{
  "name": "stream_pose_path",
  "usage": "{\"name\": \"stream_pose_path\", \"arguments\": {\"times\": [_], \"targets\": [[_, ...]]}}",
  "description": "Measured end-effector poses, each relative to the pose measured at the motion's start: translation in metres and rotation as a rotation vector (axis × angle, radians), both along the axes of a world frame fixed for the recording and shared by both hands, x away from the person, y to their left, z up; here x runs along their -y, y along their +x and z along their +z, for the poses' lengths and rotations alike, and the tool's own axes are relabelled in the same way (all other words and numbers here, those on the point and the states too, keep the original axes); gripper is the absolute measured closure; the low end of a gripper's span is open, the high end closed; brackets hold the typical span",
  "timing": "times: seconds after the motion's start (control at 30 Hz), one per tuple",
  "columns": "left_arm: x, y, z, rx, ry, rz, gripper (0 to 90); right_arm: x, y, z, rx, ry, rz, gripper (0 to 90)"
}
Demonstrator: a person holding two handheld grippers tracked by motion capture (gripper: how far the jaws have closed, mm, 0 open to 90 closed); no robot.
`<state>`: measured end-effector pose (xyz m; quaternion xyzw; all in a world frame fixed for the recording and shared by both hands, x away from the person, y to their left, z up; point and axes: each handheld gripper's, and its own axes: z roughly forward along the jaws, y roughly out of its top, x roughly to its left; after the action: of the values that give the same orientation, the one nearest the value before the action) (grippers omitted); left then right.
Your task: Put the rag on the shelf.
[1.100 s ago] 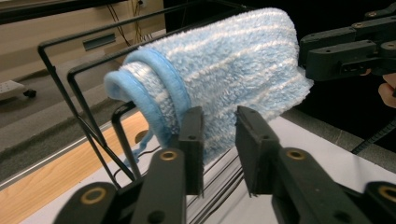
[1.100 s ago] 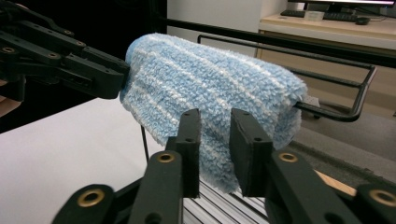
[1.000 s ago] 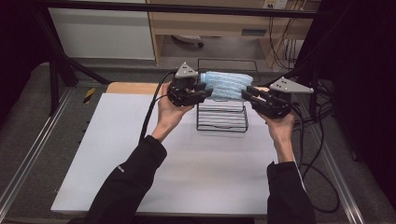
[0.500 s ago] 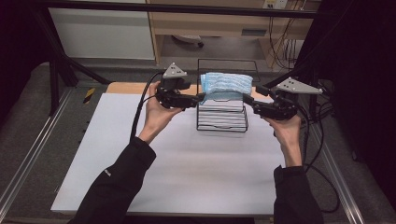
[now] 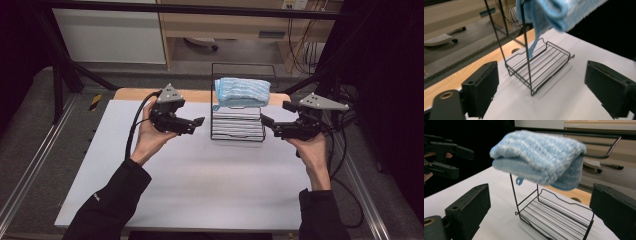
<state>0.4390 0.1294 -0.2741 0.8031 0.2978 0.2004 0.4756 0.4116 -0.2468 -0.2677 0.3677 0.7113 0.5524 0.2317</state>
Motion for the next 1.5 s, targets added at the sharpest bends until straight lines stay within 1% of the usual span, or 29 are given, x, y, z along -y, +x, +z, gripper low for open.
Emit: {"name": "stream_pose_path", "arguments": {"times": [0.07, 0.17, 0.3, 0.37, 0.47, 0.6, 0.73, 0.83, 0.93, 1.0, 1.17, 1.33, 1.43, 1.5], "targets": [[-0.007, -0.004, -0.006, -0.006, 0.003, 0.010, 8.9, 0.000, -0.003, -0.006, -0.013, -0.014, 0.004, 1.9], [-0.019, -0.011, -0.017, -0.019, 0.005, 0.023, 8.0, -0.002, -0.007, -0.015, -0.032, -0.015, 0.013, 1.1], [-0.035, -0.021, -0.034, -0.045, 0.014, 0.034, 7.9, -0.005, -0.014, -0.027, -0.047, -0.021, 0.023, 0.5], [-0.043, -0.026, -0.044, -0.055, 0.012, 0.035, 7.9, -0.006, -0.017, -0.035, -0.061, -0.031, 0.030, 0.5], [-0.057, -0.034, -0.059, -0.062, 0.010, 0.049, 7.9, -0.009, -0.022, -0.047, -0.083, -0.040, 0.034, 0.5], [-0.074, -0.044, -0.079, -0.089, -0.004, 0.060, 8.0, -0.010, -0.027, -0.065, -0.108, -0.039, 0.038, 0.4], [-0.089, -0.053, -0.100, -0.107, 0.000, 0.071, 8.1, -0.009, -0.031, -0.085, -0.135, -0.035, 0.044, 0.5], [-0.099, -0.059, -0.113, -0.117, 0.016, 0.081, 8.5, -0.006, -0.035, -0.100, -0.152, -0.024, 0.047, 0.5], [-0.108, -0.064, -0.123, -0.129, 0.019, 0.090, 8.5, -0.002, -0.039, -0.116, -0.169, -0.029, 0.049, 0.4], [-0.114, -0.066, -0.130, -0.139, 0.018, 0.093, 8.6, 0.001, -0.042, -0.125, -0.189, -0.030, 0.051, 0.4], [-0.125, -0.072, -0.144, -0.147, 0.045, 0.104, 8.6, 0.011, -0.049, -0.145, -0.221, -0.034, 0.050, 0.4], [-0.134, -0.075, -0.154, -0.162, 0.039, 0.114, 8.6, 0.020, -0.054, -0.159, -0.235, -0.026, 0.051, 0.4], [-0.138, -0.076, -0.159, -0.165, 0.034, 0.121, 8.9, 0.024, -0.057, -0.165, -0.234, -0.052, 0.055, 0.4], [-0.140, -0.076, -0.162, -0.164, 0.037, 0.118, 9.2, 0.025, -0.059, -0.168, -0.244, -0.045, 0.057, 0.4]]}}
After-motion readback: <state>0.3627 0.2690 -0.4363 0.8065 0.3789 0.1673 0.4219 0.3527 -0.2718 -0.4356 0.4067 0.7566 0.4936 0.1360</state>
